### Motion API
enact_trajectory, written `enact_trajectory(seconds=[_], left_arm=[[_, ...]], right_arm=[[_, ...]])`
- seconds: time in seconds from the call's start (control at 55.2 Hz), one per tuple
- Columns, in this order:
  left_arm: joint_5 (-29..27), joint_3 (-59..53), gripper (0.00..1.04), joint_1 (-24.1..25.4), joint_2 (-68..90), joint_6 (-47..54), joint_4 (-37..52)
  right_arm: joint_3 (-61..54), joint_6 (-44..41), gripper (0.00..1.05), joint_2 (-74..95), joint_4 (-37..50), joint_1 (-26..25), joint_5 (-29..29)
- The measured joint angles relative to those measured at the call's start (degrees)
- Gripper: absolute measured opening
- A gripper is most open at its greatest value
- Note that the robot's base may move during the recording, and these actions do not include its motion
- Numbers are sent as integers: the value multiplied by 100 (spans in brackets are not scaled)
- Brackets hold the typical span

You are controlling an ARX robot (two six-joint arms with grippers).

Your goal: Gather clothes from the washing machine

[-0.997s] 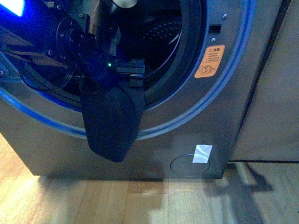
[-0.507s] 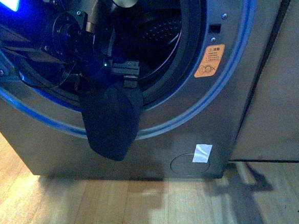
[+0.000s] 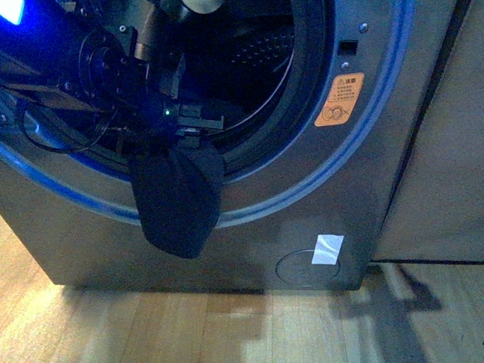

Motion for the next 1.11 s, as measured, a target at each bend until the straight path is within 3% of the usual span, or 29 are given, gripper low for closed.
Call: enact_trajectory(seconds=[0.091,0.163,0.544,0.816,1.106], left_arm=[[205,-433,14,-46,-289,-20,293],[389,-861,8,-74,-651,-42,538],[1633,-2981,7,-87,-3416,229,1998],[2247,-3322,7,-155,-4752,437,2035],[2717,-3235,7,-866,-6076,538,1969]], right_arm=[[0,0,97,0,0,-2,0],[0,0,97,0,0,0,0],[0,2,97,0,0,0,0],[0,0,97,0,0,-2,0],[0,0,97,0,0,0,0]])
